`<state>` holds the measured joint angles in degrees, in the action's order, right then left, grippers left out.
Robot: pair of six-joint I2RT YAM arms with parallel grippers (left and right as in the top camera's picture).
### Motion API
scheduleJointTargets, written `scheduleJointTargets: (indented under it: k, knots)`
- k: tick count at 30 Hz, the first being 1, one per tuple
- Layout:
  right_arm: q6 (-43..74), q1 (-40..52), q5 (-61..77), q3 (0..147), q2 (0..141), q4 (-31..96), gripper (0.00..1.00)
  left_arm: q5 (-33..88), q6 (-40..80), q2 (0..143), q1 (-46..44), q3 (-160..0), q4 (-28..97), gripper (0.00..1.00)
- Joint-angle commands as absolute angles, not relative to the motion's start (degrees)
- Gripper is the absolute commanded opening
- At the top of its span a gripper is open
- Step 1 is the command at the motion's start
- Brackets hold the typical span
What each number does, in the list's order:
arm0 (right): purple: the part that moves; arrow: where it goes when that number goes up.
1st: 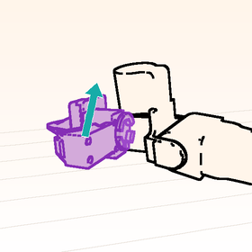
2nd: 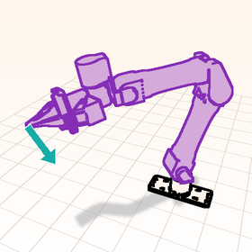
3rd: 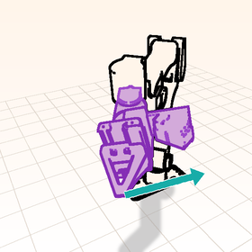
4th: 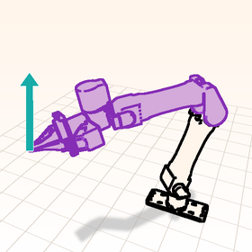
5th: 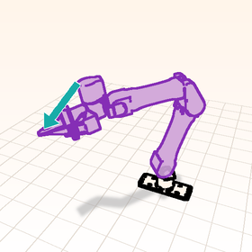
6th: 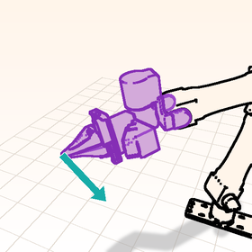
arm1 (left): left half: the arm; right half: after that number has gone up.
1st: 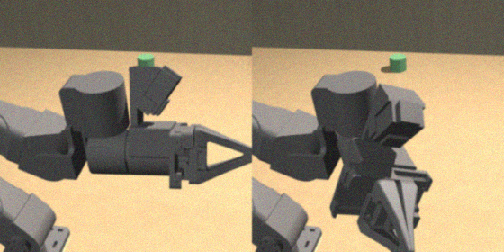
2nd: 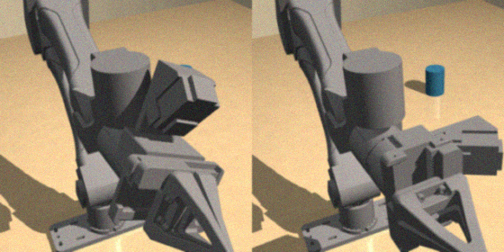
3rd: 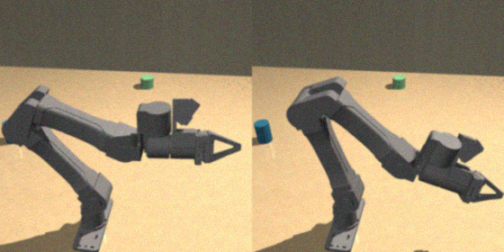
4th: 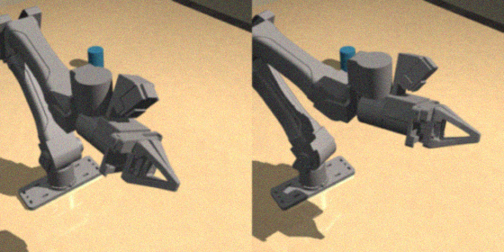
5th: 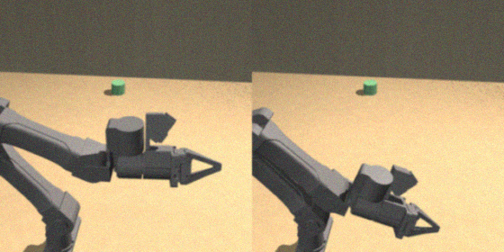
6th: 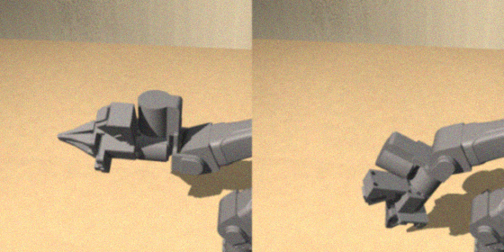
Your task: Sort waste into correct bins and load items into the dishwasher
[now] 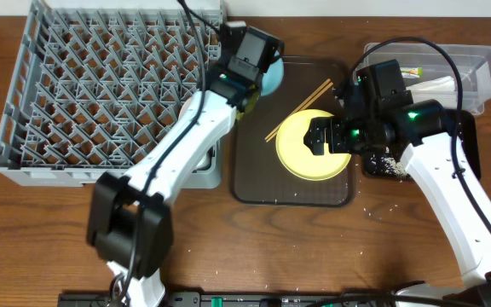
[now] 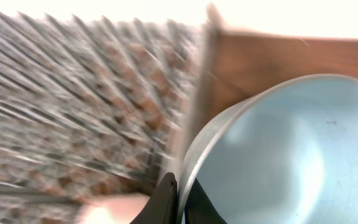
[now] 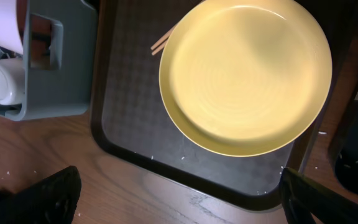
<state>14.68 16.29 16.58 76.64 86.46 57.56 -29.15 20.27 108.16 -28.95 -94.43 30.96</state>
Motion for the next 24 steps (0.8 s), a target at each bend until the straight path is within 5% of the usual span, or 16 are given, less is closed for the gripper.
scheduleJointTargets:
  k: [1,8,24]
  knots:
    - [15.2,15.9,16.3,76.6,86.4,57.5,0.99,-47.4,6.2,106.3,-27.6,-96.0,29.6,0.07]
    - [15.2,15.9,16.3,76.6,86.4,57.5,0.99,-61.1,-5.9,107.5,-22.9,-95.9,24.4,0.07]
    - [15.2,15.9,16.3,76.6,86.4,57.5,0.99,-68.2,-25.1,116.7,-18.3,-95.9,6.0,0.07]
